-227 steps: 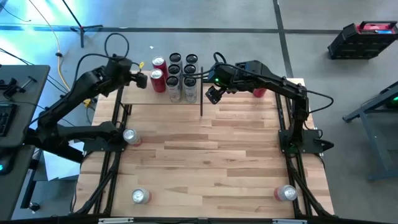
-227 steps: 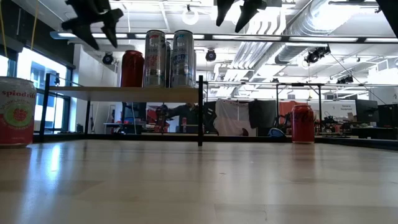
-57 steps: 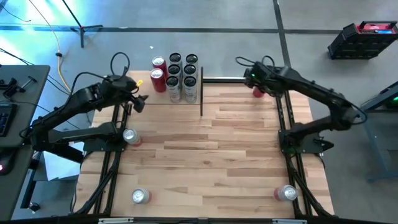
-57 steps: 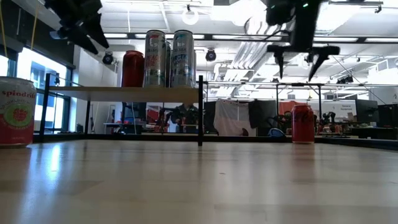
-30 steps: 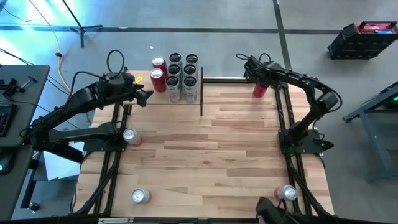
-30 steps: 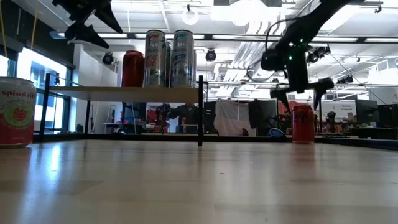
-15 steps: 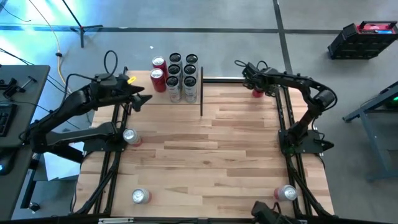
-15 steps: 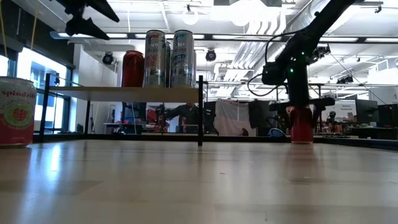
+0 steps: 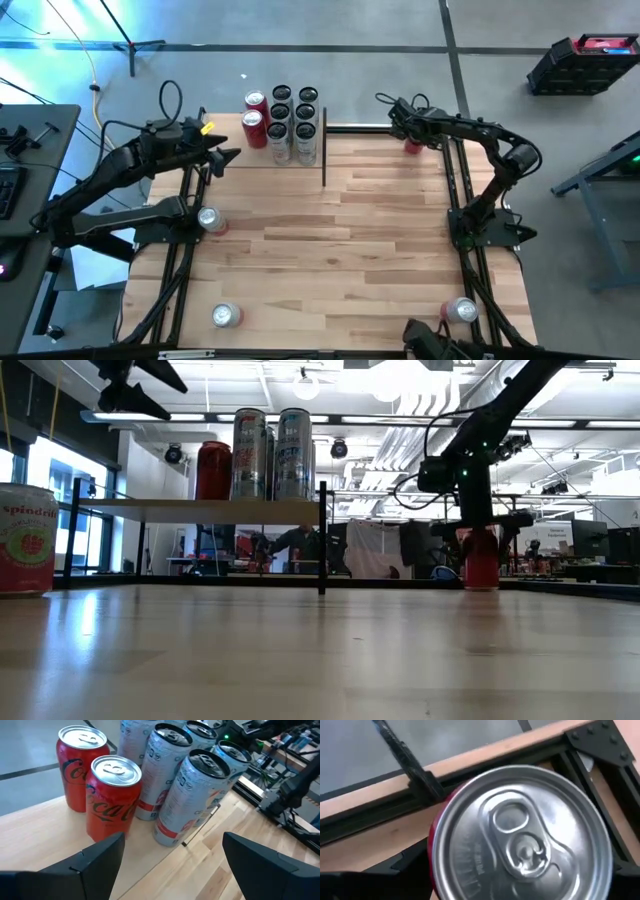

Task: Place canned beverage on shelf
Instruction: Put the red soda can on the shelf aligned with the other red soda cans

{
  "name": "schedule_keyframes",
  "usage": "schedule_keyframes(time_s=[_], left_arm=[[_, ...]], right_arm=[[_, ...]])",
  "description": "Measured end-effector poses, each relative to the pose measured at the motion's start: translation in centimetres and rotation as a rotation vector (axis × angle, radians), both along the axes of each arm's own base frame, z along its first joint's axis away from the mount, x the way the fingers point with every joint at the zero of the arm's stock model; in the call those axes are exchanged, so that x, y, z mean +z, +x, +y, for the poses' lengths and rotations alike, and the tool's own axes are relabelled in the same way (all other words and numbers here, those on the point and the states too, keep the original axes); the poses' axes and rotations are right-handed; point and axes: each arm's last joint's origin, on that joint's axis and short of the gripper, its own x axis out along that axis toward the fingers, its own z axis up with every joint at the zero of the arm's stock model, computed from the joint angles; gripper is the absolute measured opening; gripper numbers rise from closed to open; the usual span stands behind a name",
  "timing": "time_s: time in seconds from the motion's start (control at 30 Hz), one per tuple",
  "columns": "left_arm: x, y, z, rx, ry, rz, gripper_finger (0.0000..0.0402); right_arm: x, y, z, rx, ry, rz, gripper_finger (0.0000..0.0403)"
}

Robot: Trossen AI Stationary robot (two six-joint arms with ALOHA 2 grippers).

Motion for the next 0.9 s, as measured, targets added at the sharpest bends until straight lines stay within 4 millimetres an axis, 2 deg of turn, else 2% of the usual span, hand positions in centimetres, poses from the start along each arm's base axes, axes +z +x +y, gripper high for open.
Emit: schedule_keyframes(time_s=[0.23,0.47,0.53,0.67,0.8,0.9], left_arm=[[0.3,0.5,0.4,0.021,0.029,-0.020,0.0326],[0.3,0.9,0.6,-0.005,0.065,0.003,0.0326],[0.3,0.8,0.5,-0.008,0.059,-0.003,0.0326],[1.5,-0.1,-0.1,-0.051,0.108,-0.032,0.0326],[1.9,-1.2,-1.0,-0.133,0.159,-0.027,0.0326],[1.4,-2.1,-1.5,-0.143,0.136,0.015,0.0326]], right_arm=[[0.2,0.4,-0.5,0.020,-0.067,-0.016,0.0331],[0.3,1.3,0.2,0.075,-0.066,-0.003,0.0289],[0.3,1.8,0.7,0.095,-0.067,-0.006,0.0288],[1.4,4.0,2.5,0.175,-0.061,-0.014,0.0288],[4.5,6.7,5.2,0.282,-0.119,0.034,0.0295],[6.9,8.6,7.9,0.370,-0.137,0.083,0.0296]])
